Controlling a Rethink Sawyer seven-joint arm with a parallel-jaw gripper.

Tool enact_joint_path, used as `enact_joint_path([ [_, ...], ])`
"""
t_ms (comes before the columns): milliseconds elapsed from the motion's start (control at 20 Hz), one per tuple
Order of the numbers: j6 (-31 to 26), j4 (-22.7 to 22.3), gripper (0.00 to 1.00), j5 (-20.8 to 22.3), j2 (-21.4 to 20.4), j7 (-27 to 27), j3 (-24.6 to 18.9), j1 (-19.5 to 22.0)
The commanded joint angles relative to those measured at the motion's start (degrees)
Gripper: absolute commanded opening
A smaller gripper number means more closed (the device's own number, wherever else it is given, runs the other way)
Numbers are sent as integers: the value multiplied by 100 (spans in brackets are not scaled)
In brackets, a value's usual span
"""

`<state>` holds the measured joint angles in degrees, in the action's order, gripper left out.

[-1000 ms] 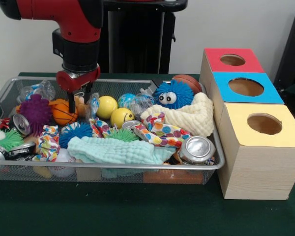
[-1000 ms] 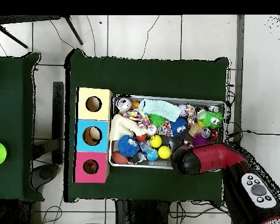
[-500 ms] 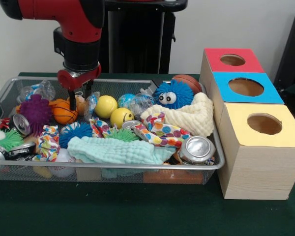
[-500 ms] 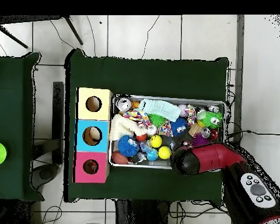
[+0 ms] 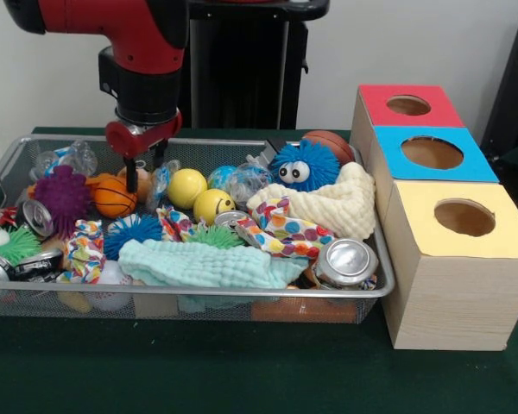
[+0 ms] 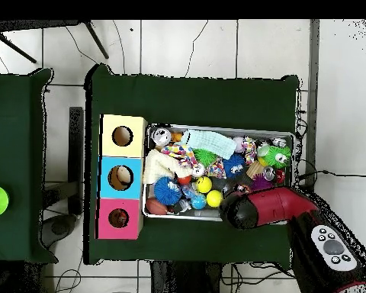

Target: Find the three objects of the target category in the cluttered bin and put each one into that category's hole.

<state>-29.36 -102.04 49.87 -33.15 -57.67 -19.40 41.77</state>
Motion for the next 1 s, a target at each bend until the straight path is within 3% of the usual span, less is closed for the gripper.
enact_joint_path([
  [50, -395, -347, 100, -272, -135, -742, 209, -276],
  [550, -159, -468, 100, -225, -595, -974, 630, -624],
  [1000, 161, -332, 100, -339, -337, -1284, 985, -688],
])
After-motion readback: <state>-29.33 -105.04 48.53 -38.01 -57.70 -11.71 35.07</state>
